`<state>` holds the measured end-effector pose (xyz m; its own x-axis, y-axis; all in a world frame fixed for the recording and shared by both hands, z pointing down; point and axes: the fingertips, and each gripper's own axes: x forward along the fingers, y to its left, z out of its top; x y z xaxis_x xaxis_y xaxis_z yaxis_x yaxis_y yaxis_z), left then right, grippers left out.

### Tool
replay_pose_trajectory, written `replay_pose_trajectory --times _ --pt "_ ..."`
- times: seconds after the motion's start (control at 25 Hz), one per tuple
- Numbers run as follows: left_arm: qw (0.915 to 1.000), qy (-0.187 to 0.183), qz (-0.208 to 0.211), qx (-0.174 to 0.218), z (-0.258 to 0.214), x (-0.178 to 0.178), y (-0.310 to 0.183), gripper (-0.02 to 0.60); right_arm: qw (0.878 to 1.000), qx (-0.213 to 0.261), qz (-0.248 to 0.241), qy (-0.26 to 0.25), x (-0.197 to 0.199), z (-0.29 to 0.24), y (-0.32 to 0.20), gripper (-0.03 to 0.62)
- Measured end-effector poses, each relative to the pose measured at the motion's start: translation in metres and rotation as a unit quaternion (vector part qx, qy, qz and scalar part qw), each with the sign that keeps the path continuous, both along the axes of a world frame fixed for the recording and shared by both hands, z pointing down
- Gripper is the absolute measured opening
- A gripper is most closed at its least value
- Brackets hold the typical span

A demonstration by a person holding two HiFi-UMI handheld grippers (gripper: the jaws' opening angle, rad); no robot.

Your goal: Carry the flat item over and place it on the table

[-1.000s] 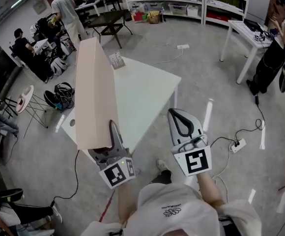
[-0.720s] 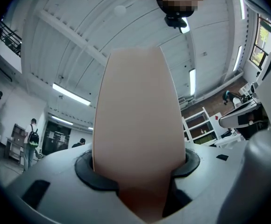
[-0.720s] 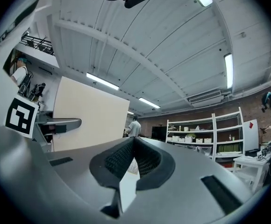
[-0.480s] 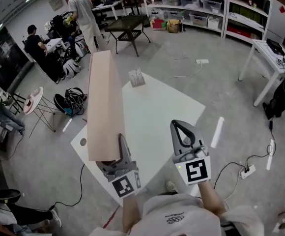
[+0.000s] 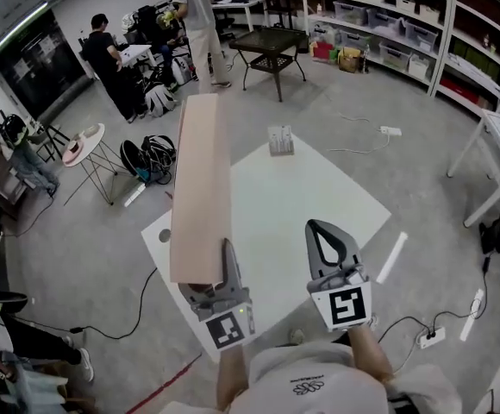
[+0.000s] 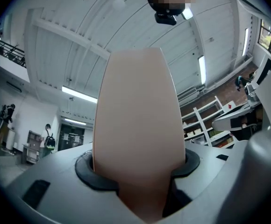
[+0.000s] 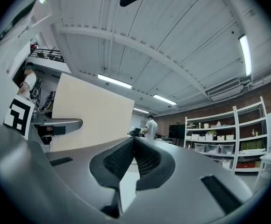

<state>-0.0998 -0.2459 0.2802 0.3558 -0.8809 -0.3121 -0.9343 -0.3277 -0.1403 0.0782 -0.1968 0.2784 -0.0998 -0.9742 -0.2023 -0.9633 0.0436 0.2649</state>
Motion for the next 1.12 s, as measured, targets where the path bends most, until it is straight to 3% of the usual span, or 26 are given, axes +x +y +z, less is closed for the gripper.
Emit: replay_pose_trajectory --times 0.12,0.28,0.68,0.84,1.12 --pt "0.9991 -0.017 -0.039 0.004 -0.002 -0.011 0.012 0.294 0.999 0.014 -0.031 -0.01 -0.012 -0.009 -0.005 0.012" --pt "0.9959 0.001 -0.09 -0.003 0.011 -0.016 0.034 0.295 0.996 0.013 -0.083 -0.033 -0.006 0.001 -0.009 0.012" --pt "0.9703 0.018 -0.241 -0.005 0.003 -0.054 0.041 0.292 0.979 -0.034 -0.198 -0.027 -0.024 0.0 -0.069 0.012" --pt "0.9595 0.028 -0.28 0.003 -0.002 -0.054 0.039 0.293 0.971 -0.003 -0.237 -0.029 -0.021 -0.012 -0.08 0.012" --pt "0.9478 0.033 -0.317 -0.006 -0.002 -0.042 0.042 0.293 0.967 0.0 -0.249 -0.044 0.0 -0.016 -0.094 0.012"
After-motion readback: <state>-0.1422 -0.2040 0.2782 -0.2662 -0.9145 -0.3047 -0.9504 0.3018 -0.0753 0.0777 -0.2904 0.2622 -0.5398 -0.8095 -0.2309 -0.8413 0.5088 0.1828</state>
